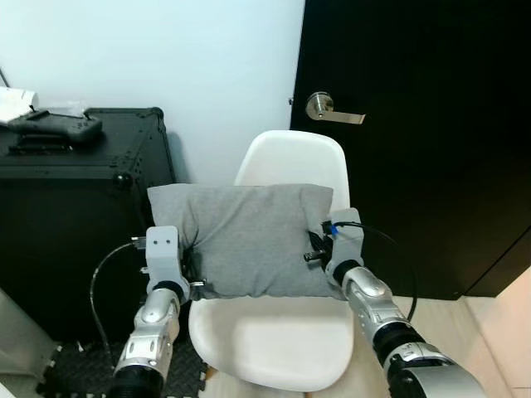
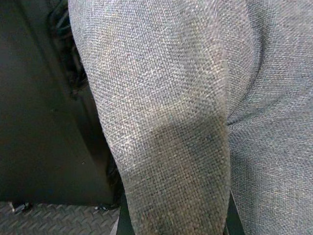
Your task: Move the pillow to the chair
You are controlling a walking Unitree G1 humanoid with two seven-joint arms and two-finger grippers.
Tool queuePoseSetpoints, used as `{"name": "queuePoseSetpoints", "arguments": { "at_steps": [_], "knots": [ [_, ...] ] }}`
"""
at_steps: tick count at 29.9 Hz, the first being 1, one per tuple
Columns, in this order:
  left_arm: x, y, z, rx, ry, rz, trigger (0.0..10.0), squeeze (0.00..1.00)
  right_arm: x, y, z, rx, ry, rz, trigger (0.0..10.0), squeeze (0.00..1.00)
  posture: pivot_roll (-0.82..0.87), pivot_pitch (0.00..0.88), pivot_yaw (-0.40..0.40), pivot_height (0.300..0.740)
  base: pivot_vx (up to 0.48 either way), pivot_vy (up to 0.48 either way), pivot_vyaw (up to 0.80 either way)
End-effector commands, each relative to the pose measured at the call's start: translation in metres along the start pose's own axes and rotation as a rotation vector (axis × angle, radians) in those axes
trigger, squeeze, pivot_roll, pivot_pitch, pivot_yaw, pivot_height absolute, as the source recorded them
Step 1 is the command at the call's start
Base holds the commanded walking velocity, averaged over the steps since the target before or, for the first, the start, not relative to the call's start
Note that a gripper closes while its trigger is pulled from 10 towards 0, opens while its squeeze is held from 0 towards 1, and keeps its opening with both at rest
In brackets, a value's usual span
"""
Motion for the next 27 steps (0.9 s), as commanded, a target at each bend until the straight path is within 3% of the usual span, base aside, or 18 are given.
{"name": "queuePoseSetpoints", "arguments": {
  "at_steps": [1,5,6,11,14,17,27],
  "knots": [
    [-0.003,0.011,-0.006,-0.01,-0.019,-0.051,10.0,0.0,-0.003,0.004,0.003,0.012,0.025,-0.007,10.0,0.0,0.01,0.0,-0.039,0.74,0.0,0.0,0.0],
    [-0.003,0.013,-0.007,-0.018,-0.029,-0.057,10.0,0.0,-0.003,0.004,0.003,0.016,0.023,-0.007,10.0,0.0,0.01,0.0,-0.045,0.74,0.0,0.0,0.0],
    [-0.003,0.012,-0.009,-0.06,-0.05,-0.045,10.0,0.0,-0.002,0.002,0.003,-0.009,0.001,0.0,10.0,0.0,0.01,0.0,-0.039,0.74,0.0,0.0,0.0],
    [-0.005,0.009,-0.009,-0.063,-0.055,-0.018,10.0,0.0,-0.001,-0.003,0.004,-0.067,-0.016,0.009,10.0,0.0,0.0,0.0,-0.035,0.73,0.0,0.0,0.0],
    [-0.005,0.008,-0.008,-0.062,-0.054,-0.013,10.0,0.0,0.0,-0.005,0.004,-0.065,-0.018,0.015,10.0,0.0,0.0,0.0,-0.035,0.725,0.0,0.0,0.0],
    [-0.006,0.01,-0.009,-0.133,-0.086,-0.011,10.0,0.0,0.0,-0.006,0.002,-0.064,-0.024,0.024,10.0,0.0,0.01,0.0,-0.042,0.711,0.0,0.0,0.0],
    [-0.005,0.009,-0.006,-0.148,-0.086,-0.013,10.0,0.0,0.002,-0.009,0.0,-0.059,-0.025,0.045,10.0,0.0,0.0,0.0,-0.039,0.686,0.0,0.0,0.0]
  ]
}}
Point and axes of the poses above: a point about 5 cm out from each wrist's last joint towards the gripper, its own x axis pointing back from the gripper into the wrist, its own y axis along the axis of the wrist's last joint, z = x × y, the point moved 1 cm from there along -x, pointing out of the wrist towards the gripper
